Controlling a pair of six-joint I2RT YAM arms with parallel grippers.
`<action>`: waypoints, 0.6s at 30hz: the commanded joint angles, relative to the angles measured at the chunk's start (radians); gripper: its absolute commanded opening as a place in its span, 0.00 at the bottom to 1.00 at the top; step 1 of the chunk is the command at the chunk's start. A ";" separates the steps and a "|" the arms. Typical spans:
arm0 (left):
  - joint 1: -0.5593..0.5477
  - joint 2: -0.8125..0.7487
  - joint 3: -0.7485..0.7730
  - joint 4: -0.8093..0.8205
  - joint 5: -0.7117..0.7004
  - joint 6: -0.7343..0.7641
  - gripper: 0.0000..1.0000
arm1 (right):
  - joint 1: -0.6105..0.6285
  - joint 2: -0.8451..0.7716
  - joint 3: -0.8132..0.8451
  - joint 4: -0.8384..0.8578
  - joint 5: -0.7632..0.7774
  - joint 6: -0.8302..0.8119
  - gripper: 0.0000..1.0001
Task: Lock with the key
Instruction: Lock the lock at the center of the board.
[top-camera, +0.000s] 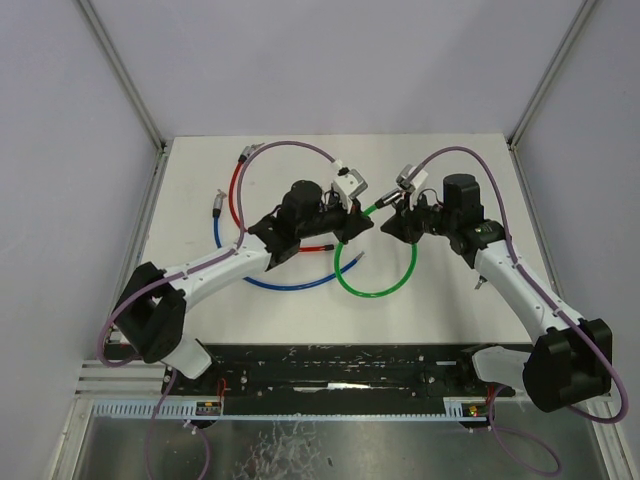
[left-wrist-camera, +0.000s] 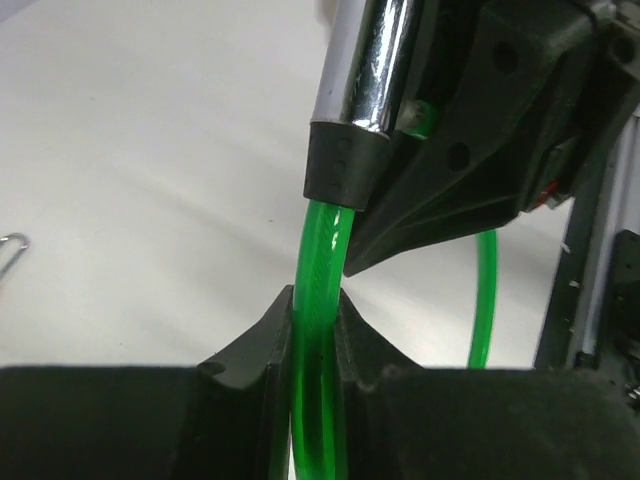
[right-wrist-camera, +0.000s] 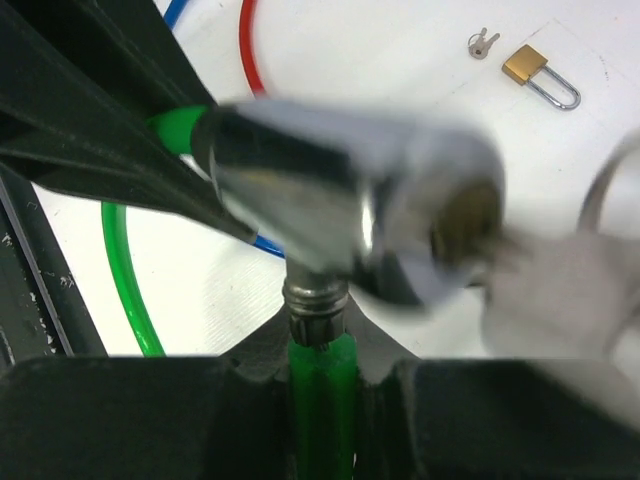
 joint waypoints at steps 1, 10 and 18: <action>-0.012 0.031 0.019 0.020 0.156 -0.056 0.00 | 0.012 -0.051 0.019 0.145 -0.047 0.018 0.00; -0.006 0.072 0.044 -0.034 0.250 0.008 0.00 | -0.025 -0.081 -0.011 0.187 0.007 -0.050 0.00; -0.052 0.232 0.115 0.052 0.043 0.275 0.00 | -0.027 -0.045 -0.212 0.480 0.125 -0.204 0.00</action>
